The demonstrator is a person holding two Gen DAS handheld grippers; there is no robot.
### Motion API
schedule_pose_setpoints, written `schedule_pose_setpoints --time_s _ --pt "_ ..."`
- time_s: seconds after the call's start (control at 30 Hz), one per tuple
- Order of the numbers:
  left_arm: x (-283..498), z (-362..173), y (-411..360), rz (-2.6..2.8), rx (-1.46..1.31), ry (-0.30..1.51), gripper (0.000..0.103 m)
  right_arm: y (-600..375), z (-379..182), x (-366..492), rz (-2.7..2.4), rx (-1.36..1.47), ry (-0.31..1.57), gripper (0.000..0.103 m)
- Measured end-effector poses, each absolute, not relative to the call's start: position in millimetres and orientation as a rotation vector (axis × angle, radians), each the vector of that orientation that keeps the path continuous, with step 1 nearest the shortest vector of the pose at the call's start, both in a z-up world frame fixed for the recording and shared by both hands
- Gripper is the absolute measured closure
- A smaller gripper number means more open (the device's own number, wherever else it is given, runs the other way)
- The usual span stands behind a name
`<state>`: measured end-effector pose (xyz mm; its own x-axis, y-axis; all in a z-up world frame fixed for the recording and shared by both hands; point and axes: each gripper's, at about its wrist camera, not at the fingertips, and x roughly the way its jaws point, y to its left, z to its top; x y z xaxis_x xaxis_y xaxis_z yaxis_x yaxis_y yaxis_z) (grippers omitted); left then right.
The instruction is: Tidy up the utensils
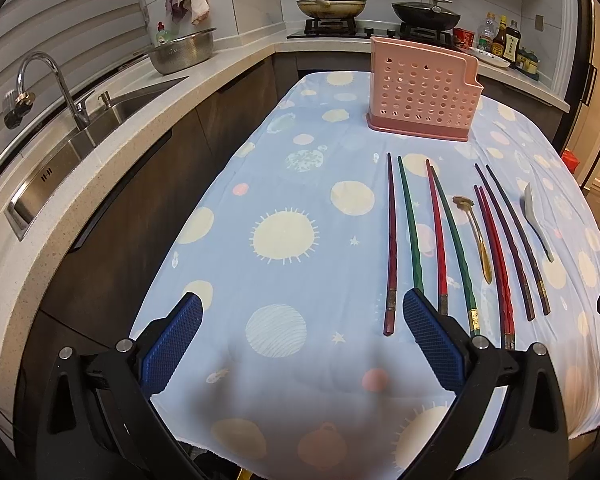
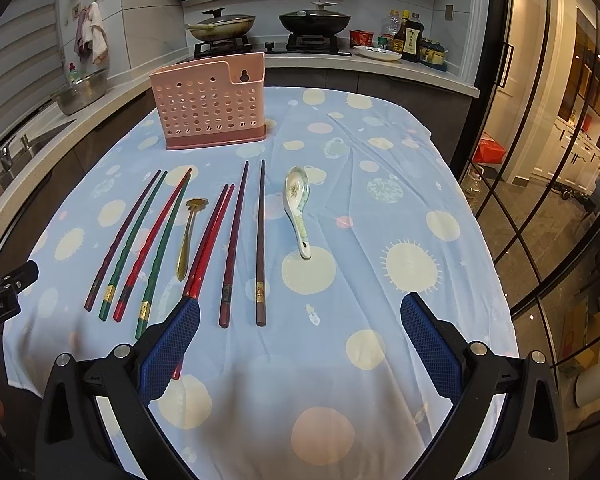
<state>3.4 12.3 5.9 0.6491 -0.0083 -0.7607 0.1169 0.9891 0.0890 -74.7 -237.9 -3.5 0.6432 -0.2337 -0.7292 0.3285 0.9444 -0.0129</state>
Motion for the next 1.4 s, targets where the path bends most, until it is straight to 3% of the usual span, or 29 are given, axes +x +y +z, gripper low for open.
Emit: schedule_pose_setpoints --time_s 1.0,1.4 --pt "8 2 11 -0.106 0.11 0.908 0.007 -244 -6 -72 -0.328 0.14 0.809 0.007" --pt "22 -36 3 -0.174 0.091 1.007 0.007 -254 -14 -64 -0.326 0.168 0.824 0.007"
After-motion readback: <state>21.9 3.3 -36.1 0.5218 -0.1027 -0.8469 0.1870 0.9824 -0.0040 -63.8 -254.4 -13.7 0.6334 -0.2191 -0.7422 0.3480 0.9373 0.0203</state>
